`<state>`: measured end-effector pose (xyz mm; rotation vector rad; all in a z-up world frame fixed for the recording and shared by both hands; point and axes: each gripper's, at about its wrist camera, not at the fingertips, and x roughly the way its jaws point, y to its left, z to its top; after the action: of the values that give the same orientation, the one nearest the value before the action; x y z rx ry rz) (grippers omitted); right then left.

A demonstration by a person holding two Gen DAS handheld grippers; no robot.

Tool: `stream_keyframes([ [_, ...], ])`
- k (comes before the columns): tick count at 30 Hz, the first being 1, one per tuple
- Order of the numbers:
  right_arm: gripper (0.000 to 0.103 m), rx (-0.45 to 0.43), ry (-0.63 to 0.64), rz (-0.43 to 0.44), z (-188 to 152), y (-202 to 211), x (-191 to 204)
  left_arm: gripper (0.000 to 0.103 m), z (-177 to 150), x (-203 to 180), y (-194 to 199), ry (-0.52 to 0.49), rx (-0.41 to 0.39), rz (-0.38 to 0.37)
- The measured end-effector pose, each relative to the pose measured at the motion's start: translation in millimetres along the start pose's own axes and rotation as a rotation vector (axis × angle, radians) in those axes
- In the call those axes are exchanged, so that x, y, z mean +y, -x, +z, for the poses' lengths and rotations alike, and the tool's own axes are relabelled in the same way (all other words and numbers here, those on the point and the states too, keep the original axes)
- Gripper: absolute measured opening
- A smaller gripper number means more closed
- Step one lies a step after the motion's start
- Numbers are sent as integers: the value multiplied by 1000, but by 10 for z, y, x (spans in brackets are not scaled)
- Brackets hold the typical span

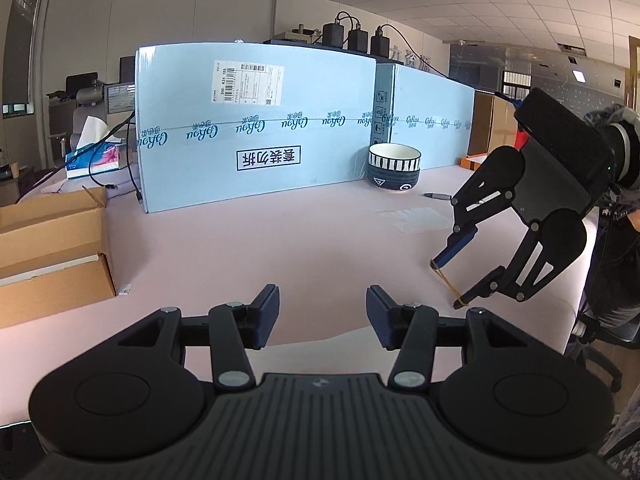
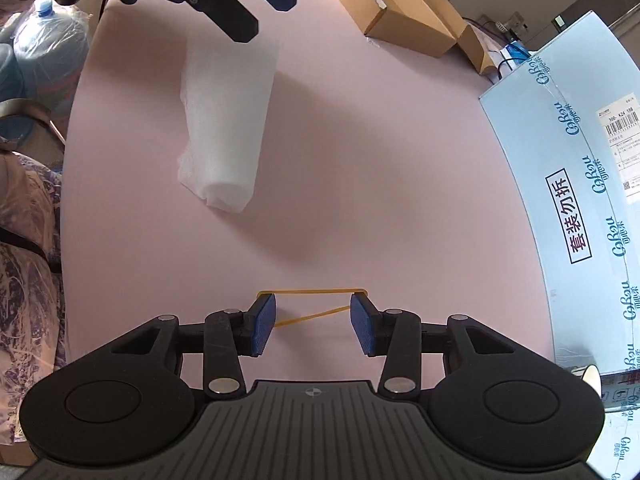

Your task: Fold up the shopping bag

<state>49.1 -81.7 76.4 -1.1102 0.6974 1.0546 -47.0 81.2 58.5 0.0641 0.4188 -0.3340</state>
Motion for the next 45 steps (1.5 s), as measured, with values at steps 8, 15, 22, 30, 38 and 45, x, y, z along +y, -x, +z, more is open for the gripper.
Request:
stream_keyframes([
  [8,1,-38,-234,41,-140,-66,-180,47,-78,48,-93,35,-15,-24],
  [15,9,-92,-291,-4,-243,104,-182,47,-60,113,-80,25,-11,-12],
  [22,37,-293,-439,119,-232,489,-264,60,94,208,-73,-103,105,-171],
  [30,38,-331,-654,422,-61,101,-416,61,359,208,-306,-347,201,-348],
  [38,36,-275,-776,585,-70,-259,-504,62,279,224,-781,-332,320,-488],
  [45,22,-248,-730,624,-65,-380,-368,62,136,170,-847,-355,419,-490],
])
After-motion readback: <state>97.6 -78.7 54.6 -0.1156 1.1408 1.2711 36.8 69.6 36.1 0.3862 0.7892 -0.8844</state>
